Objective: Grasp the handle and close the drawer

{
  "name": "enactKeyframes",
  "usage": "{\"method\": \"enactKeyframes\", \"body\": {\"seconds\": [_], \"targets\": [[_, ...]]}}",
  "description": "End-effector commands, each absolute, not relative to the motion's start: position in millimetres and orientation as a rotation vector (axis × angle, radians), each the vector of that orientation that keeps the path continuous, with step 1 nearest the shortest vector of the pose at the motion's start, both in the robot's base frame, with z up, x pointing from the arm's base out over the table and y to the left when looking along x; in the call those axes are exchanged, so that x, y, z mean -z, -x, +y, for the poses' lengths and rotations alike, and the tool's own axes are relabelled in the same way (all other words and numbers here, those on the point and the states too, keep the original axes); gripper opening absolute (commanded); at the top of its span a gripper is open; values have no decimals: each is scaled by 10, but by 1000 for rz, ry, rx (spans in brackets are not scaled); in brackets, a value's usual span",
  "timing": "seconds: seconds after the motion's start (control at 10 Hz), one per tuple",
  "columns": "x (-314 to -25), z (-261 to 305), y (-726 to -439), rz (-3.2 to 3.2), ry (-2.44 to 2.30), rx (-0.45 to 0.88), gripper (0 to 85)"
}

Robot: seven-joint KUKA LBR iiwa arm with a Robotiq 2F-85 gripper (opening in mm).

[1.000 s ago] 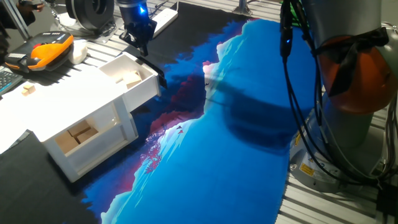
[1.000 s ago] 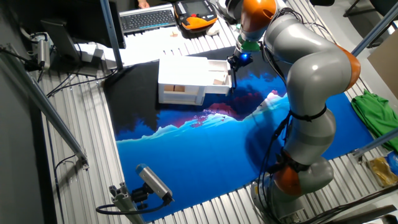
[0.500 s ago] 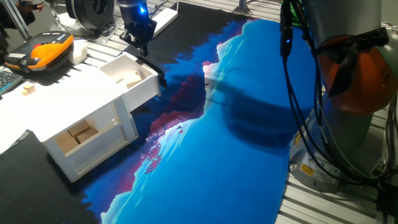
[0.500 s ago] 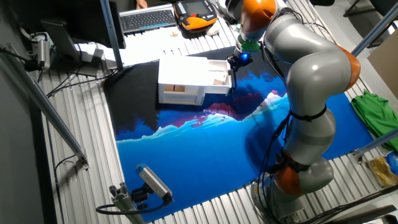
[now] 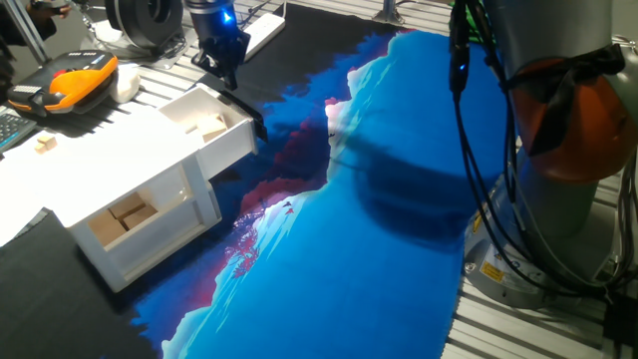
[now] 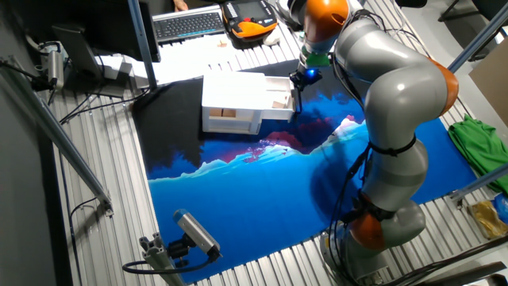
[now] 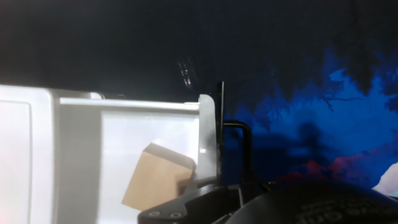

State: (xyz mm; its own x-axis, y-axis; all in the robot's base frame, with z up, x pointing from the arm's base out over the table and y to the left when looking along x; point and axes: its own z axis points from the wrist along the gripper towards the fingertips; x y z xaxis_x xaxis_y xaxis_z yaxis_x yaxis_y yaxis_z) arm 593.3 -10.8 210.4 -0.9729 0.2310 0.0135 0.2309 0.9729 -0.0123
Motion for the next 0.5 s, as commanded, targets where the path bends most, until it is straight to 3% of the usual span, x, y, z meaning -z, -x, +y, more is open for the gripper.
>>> {"method": "enactKeyframes", "body": {"seconds": [0.0,0.4], "targets": [[-2103,-109,-5932,-3107,363,-6,0],[-2103,-109,-5932,-3114,371,41,0]]}}
